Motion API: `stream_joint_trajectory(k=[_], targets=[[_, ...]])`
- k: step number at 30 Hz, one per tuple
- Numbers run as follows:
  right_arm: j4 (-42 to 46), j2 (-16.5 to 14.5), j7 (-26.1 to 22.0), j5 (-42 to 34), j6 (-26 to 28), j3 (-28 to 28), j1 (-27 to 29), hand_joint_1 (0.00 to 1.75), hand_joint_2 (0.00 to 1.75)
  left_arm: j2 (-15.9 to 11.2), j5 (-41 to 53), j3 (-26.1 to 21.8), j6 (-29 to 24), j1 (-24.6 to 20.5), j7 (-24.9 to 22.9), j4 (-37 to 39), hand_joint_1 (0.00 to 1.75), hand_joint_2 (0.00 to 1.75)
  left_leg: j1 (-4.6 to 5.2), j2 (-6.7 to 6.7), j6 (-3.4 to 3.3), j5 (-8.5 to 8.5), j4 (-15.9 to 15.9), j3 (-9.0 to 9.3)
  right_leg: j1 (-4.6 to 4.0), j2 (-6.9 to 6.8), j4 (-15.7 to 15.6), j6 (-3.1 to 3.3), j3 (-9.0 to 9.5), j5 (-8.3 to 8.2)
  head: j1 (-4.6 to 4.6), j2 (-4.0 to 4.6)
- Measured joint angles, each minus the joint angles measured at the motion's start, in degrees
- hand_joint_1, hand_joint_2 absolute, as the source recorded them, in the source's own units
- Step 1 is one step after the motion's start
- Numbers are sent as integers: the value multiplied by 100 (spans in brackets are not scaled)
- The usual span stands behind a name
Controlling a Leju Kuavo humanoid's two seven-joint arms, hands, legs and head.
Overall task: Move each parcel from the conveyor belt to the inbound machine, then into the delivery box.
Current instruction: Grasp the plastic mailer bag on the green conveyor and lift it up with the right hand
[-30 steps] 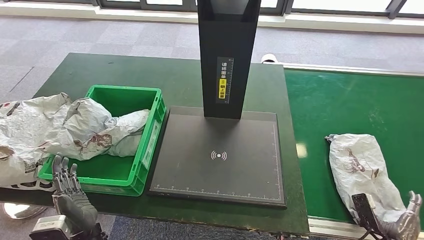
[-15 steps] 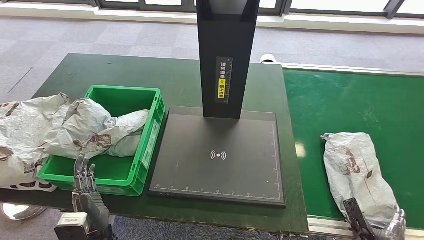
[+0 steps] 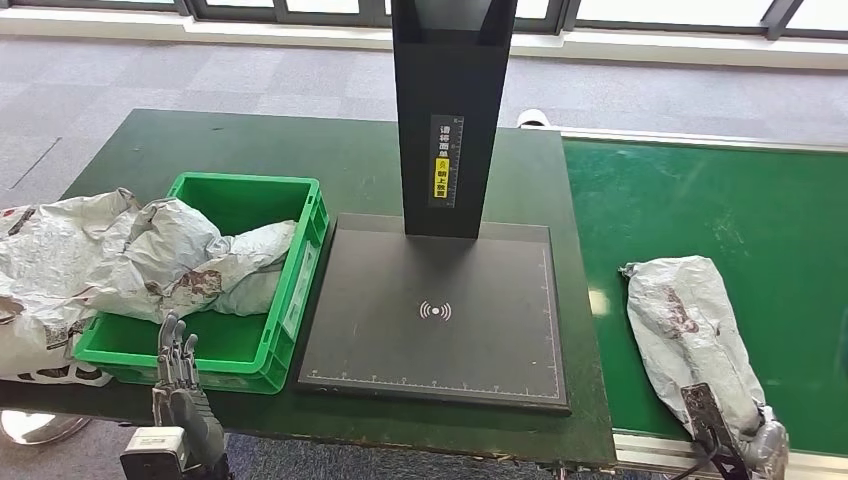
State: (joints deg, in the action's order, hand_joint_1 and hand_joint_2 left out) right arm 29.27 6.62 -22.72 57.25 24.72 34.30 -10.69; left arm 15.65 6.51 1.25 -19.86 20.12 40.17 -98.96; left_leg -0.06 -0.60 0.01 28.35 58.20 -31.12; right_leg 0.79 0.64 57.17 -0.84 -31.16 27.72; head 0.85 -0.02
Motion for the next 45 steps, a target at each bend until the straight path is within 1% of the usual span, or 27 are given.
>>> stream_joint_trajectory(k=[4,10,12,14,17,19,23,26,28,29,33,37,41,45], targets=[[0,0,-107,-110,-96,26,-11,175,175,0,-30,-1,-1,-11,0,24,0,0,0,-2,-1,3,0,-22,0,3,-5,-1,6,2,0,0],[0,0,-54,-89,-246,31,-136,175,175,2,-90,-10,-59,-4,0,5,0,0,-1,-5,-3,11,-1,-34,-1,7,-8,-4,18,5,0,0],[0,1,-106,-151,-255,21,-188,175,175,2,-96,-16,-101,20,0,-37,0,0,-1,-6,-3,10,-1,-32,-1,7,-7,-3,21,4,0,0],[2,-4,-296,-409,-227,-8,-219,175,175,2,-96,-22,-123,63,0,-88,0,0,-1,-5,-4,9,-1,-32,-1,7,-7,-2,21,3,0,0],[35,-57,-720,-984,-219,-43,-218,175,175,2,-98,-31,-126,118,0,-145,0,0,0,1,-5,7,-1,-27,0,0,-6,-2,17,3,0,0],[71,-97,-847,-1144,-236,-46,-217,175,175,2,-98,-33,-126,139,0,-168,0,0,0,5,-4,4,-1,-12,0,-6,-5,-2,12,3,0,0],[121,-127,-928,-1261,-251,-47,-214,175,175,2,-100,-35,-130,171,0,-189,0,0,0,15,-3,2,-1,-2,0,-13,-2,-1,5,3,0,0],[299,-179,-1335,-1779,-199,-48,-142,175,175,2,-99,-35,-146,172,0,-192,0,0,0,25,-3,2,-1,-9,1,-22,-2,-2,0,4,0,0],[598,-250,-1611,-2222,-188,-67,-19,175,175,2,-98,-35,-167,177,0,-199,0,0,1,37,-3,1,-1,-14,1,-33,-2,-3,-1,7,0,0],[800,-295,-1672,-2381,-204,-91,62,175,175,2,-96,-35,-175,181,0,-203,0,0,0,41,-4,1,-1,-16,1,-37,-2,-3,-1,8,0,0],[1820,-556,-1702,-2696,-254,-313,493,175,175,9,-42,-36,-143,194,0,-219,0,0,0,46,-3,1,-2,-18,0,-41,-1,1,-2,12,0,0],[2955,-803,-1744,-3027,-100,-718,932,175,175,55,25,-49,-60,204,0,-272,0,0,0,47,-2,1,-3,-22,0,-41,2,6,-5,17,0,0],[3806,-857,-1764,-3262,216,-1271,1147,175,175,150,48,-172,38,206,0,-330,0,0,0,43,-2,1,-3,-26,0,-40,2,6,-7,17,0,0],[4250,-856,-1765,-3312,314,-1805,1214,175,175,267,111,-331,184,249,0,-426,0,0,0,43,-2,1,-2,-20,1,-39,1,6,-6,16,-1,0]])
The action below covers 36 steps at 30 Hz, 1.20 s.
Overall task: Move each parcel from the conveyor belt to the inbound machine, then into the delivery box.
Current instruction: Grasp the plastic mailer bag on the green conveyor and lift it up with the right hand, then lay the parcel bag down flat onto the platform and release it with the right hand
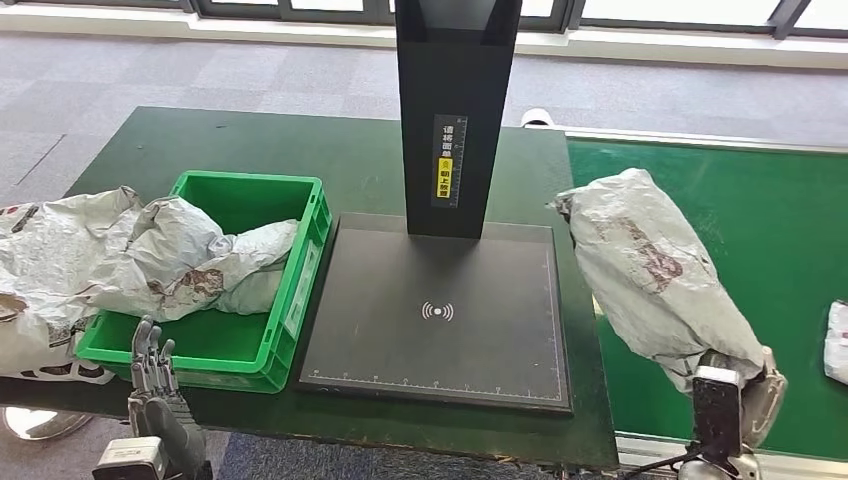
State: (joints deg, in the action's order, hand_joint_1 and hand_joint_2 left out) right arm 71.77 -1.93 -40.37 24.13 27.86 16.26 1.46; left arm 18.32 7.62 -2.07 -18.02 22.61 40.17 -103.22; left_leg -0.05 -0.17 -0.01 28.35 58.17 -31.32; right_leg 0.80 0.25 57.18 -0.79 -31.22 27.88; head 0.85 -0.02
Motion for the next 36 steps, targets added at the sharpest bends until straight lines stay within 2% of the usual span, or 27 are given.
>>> stream_joint_trajectory(k=[5,10,14,19,29,36], targets=[[245,1,1,-39,-38,-417,44,175,175,89,5,-119,63,48,0,-69,0,0,0,3,0,-1,0,-1,0,-3,0,0,1,0,0,0],[290,-20,14,150,-622,-812,59,175,175,135,-28,-177,298,31,0,-68,0,0,-1,1,1,0,0,-2,-1,-1,1,0,-3,0,0,0],[241,-201,139,729,-776,-1418,81,175,175,157,-17,-200,477,-57,0,-13,0,0,-7,1,5,-3,-1,-2,-7,-1,3,5,-4,3,-1,0],[-34,-442,259,999,-839,-2139,68,175,175,157,29,-196,357,-155,0,37,0,0,-11,2,8,-4,-1,-2,-12,-1,7,8,-5,5,-1,0],[-244,-612,532,1381,-924,-2721,120,175,175,154,83,-195,364,-218,0,180,0,0,-10,1,8,-4,0,-3,-11,0,3,8,-7,5,1,0],[-244,-631,586,1413,-921,-2867,184,175,175,151,79,-194,353,-236,0,257,0,0,-10,0,9,-3,0,-3,-11,1,3,9,-9,5,1,0]])
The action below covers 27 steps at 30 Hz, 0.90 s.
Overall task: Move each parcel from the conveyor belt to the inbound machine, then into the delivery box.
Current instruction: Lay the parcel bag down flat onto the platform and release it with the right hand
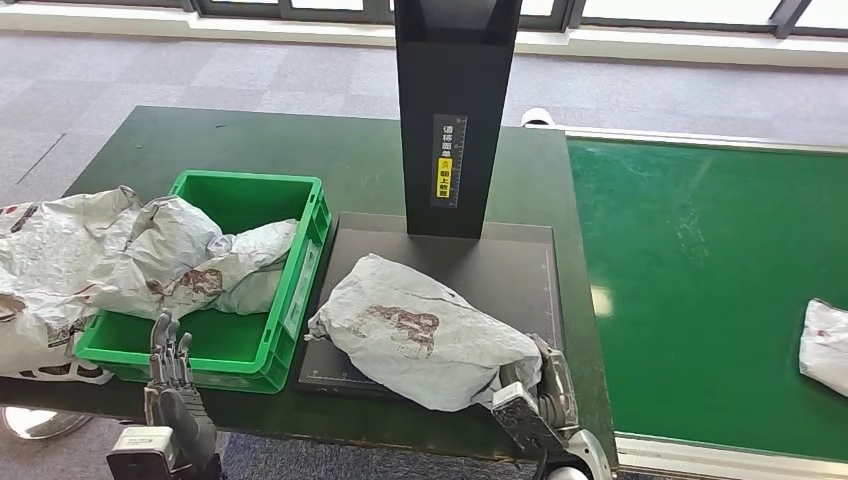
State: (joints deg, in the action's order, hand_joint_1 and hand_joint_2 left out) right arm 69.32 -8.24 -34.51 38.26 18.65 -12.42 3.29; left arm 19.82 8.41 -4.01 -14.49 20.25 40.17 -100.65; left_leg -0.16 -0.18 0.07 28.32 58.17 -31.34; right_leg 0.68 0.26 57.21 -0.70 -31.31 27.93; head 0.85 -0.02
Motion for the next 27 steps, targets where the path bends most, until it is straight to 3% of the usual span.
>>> stream_joint_trajectory(k=[2,3,6,7,16,27], targets=[[-2,0,4,-2,18,-8,32,175,175,-1,-13,0,-38,-2,0,5,0,0,0,0,0,0,0,0,0,0,0,0,0,0,0,0],[-6,0,-2,-17,34,-8,46,158,175,-3,-5,0,-64,-4,0,11,0,0,0,0,0,0,0,-1,0,0,0,0,0,0,0,0],[-32,0,-46,-106,113,-4,55,31,175,-20,16,15,-110,-38,0,56,0,0,0,0,0,0,0,-1,0,0,0,0,-1,0,0,0],[-45,0,-63,-158,148,4,53,4,175,-28,8,28,-102,-56,0,82,0,0,0,0,0,0,0,0,0,0,0,0,0,0,0,0],[-85,-8,-149,-564,203,198,144,0,175,-50,-72,69,143,-124,-16,286,0,0,0,0,0,0,0,-1,0,0,0,0,-1,0,0,0],[26,-59,-104,-603,101,373,317,0,175,-50,84,69,-64,-137,-9,369,0,0,0,-1,0,1,0,-1,0,0,0,0,-3,0,0,0]])
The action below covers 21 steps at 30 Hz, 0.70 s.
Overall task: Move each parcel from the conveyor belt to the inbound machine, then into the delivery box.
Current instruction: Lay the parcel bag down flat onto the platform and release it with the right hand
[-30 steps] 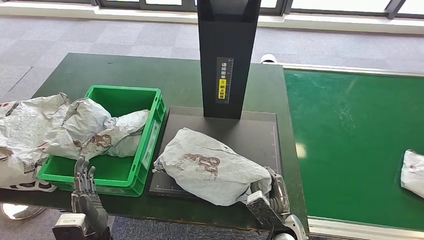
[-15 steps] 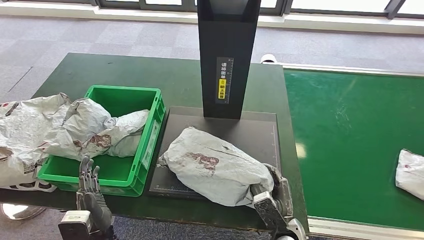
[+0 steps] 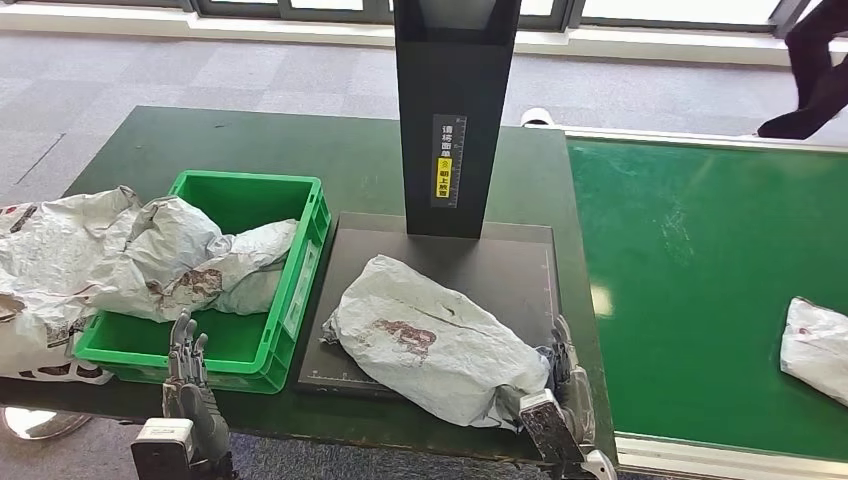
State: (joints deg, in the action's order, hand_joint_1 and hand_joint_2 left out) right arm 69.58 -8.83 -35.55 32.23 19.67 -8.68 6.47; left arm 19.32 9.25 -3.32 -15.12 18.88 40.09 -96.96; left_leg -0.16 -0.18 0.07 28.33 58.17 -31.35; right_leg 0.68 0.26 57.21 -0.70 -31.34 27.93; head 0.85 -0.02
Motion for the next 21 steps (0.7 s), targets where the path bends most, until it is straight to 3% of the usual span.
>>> stream_joint_trajectory(k=[17,21], targets=[[545,-48,-200,-207,-258,295,255,0,175,-16,112,43,-302,1,4,-64,0,0,0,0,0,0,0,0,0,-1,0,0,0,0,0,0],[722,-69,-302,-381,-292,375,306,0,175,-19,147,159,-1218,5,7,-219,0,0,0,1,0,0,0,1,0,-1,0,0,1,0,-1,0]])
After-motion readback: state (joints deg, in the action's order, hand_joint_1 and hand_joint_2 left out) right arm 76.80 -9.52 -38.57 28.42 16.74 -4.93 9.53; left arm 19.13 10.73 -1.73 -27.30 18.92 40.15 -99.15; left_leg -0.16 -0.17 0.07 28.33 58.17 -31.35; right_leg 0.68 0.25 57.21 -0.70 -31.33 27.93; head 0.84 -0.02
